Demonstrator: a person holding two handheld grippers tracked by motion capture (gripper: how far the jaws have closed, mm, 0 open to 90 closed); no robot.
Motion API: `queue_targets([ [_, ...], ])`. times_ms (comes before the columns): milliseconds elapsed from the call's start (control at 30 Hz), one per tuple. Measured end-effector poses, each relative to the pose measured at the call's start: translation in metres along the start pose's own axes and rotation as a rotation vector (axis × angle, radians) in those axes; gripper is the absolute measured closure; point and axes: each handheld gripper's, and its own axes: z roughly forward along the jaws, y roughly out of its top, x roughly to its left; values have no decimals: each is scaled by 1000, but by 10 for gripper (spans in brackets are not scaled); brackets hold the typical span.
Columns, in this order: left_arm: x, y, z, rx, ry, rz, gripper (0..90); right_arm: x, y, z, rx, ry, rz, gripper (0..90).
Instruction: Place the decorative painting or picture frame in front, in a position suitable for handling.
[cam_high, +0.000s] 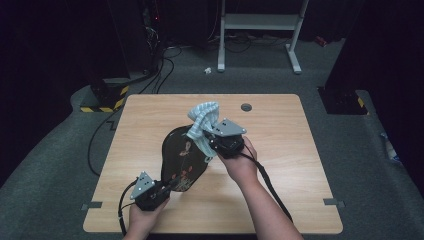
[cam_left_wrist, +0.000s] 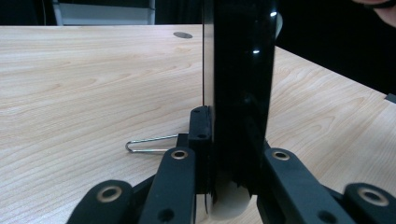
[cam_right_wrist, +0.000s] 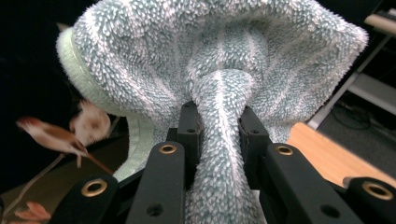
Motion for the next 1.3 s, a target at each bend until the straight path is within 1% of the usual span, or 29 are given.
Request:
queue_targets([
  [100, 0, 0, 0, 1, 0, 1, 800, -1, -13, 6, 33, 6, 15, 752],
  [233, -1, 0, 0, -2, 1, -2, 800, 2, -43, 20, 115, 33, 32, 752],
  [333, -1, 0, 0, -2, 3, 0, 800, 7, -64, 30, 173, 43, 31, 752],
  [400, -1, 0, 0, -2, 4, 1, 800, 7, -74, 34, 198, 49, 42, 752],
  [467, -1, 0, 1, -3, 4, 1, 800, 6, -78, 35, 211, 53, 47, 752],
  [567, -1, 0, 0, -3, 3, -3, 800, 7, -75, 32, 205, 49, 39, 751],
  [667, -1, 0, 0, -4, 2, -4, 800, 7, -62, 25, 161, 44, 26, 751],
  [767, 0, 0, 0, -2, 2, -1, 800, 9, -44, 16, 111, 30, 1, 749],
  [800, 0, -1, 0, -1, 1, -2, 800, 9, -36, 12, 89, 23, -7, 749],
  [933, 0, 0, 0, -1, 0, -1, 800, 7, -11, -1, 5, 13, -23, 749],
  [1000, 0, 0, 0, -1, -1, -2, 801, 7, -1, -7, -28, 17, -30, 749],
  [1067, 0, 0, 1, -2, -3, -4, 801, 7, 5, -13, -58, 16, -32, 749],
  [1100, 0, 0, 1, -2, -3, -3, 800, 6, 6, -15, -63, 17, -27, 749],
  [1167, 0, 0, 1, -3, -3, -3, 801, 1, 3, -16, -53, 7, -12, 749],
  [1233, 0, 0, 1, -2, -3, -3, 801, -5, -5, -11, -21, 4, 5, 748],
  [1267, 0, 0, 1, -2, -3, -4, 800, -8, -12, -8, 3, 14, 19, 747],
  [1300, 0, 0, 1, -2, -3, -3, 800, -11, -21, -2, 41, 36, 33, 747],
])
